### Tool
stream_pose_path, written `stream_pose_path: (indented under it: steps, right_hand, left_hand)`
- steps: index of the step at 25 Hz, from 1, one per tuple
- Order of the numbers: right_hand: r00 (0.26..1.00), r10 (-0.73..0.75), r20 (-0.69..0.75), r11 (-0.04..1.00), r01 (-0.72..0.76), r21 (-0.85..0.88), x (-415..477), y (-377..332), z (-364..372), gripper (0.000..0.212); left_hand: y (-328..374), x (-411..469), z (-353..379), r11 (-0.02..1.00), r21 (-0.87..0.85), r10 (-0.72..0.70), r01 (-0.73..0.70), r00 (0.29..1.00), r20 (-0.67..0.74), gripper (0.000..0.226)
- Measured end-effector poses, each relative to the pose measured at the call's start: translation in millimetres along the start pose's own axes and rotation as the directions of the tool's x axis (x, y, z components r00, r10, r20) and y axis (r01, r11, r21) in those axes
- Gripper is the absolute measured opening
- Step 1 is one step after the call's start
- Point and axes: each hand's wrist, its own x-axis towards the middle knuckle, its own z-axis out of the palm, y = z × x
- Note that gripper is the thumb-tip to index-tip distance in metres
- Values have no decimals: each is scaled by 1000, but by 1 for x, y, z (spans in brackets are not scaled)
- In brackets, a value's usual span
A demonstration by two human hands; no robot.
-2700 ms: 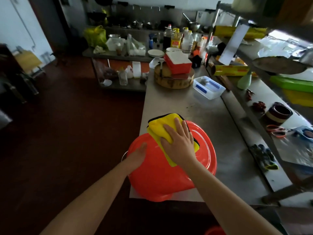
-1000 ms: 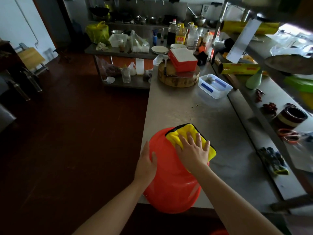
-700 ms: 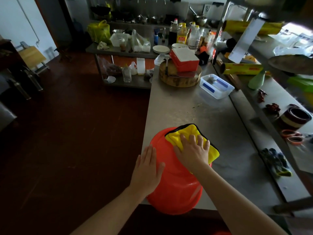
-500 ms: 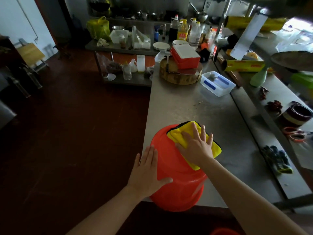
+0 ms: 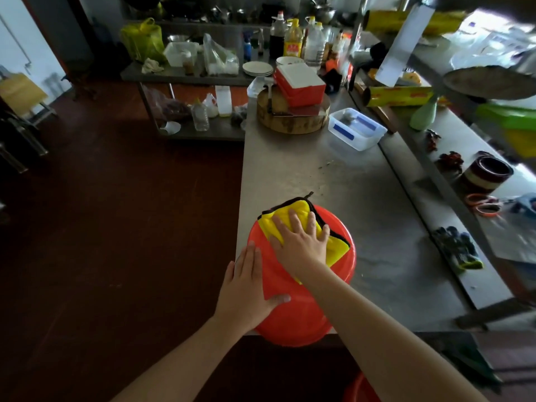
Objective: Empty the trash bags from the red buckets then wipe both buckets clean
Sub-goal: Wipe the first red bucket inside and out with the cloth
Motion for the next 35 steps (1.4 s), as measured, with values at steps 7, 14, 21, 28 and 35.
stream_pose_path:
  steps: [7,14,21,28,35]
  right_hand:
    - [989,148,3,989,-148,-23,-11,44,-12,63]
    - [982,158,100,985,-164,58,-6,-24,-13,67]
    - [999,-23,-27,989,19,-144,0,-2,-22,67]
    - [967,254,-36,955,-257,-146,-11,40,-22,65]
    - [997,77,17,996,-76,-40,-9,38,-15,67]
  left_hand:
    - [3,1,-5,1000,3,25,-25,1000,1,130]
    - [1,1,-9,999,-42,22,-22,1000,2,129]
    - [-1,1,-8,998,-58,19,-19,1000,-6,128]
    - [0,0,-1,997,-73,36,-39,998,-42,127]
    - [0,2,1,994,-89,56,-61,996,-63,126]
